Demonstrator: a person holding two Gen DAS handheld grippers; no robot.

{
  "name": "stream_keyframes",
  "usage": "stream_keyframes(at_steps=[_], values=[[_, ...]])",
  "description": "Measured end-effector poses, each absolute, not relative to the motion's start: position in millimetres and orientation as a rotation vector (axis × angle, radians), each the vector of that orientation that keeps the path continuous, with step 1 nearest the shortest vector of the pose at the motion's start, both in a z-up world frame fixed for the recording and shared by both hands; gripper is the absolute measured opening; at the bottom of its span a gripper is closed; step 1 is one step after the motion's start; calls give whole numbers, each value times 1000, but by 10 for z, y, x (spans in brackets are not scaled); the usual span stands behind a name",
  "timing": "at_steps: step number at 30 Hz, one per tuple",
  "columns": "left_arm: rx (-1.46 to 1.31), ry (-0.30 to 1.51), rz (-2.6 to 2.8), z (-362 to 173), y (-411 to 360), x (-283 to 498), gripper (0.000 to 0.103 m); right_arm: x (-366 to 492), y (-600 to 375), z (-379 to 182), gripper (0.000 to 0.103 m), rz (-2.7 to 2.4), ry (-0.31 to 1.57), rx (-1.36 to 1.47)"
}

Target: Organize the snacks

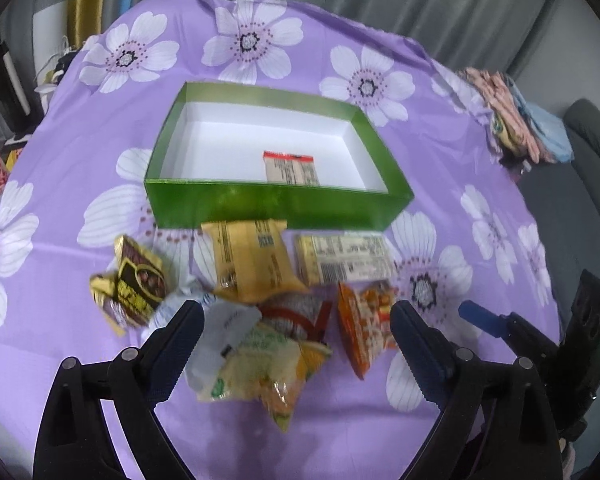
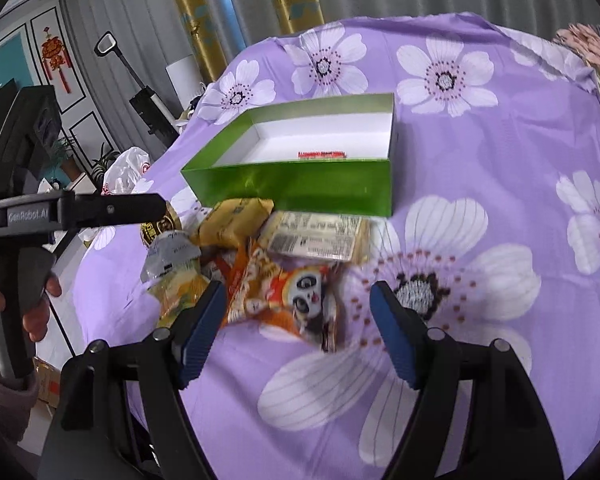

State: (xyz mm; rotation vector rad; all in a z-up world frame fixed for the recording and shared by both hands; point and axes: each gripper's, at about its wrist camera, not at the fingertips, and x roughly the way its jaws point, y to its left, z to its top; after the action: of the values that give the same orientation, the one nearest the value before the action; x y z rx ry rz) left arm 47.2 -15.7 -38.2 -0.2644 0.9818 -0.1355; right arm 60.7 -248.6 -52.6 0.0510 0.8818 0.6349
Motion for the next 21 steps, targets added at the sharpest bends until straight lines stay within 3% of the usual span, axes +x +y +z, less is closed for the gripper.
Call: stream_keyframes(at_steps=[21], values=[[-126, 1004, -95, -550, -563, 426, 94, 635, -2517, -789, 74, 651, 928, 64]])
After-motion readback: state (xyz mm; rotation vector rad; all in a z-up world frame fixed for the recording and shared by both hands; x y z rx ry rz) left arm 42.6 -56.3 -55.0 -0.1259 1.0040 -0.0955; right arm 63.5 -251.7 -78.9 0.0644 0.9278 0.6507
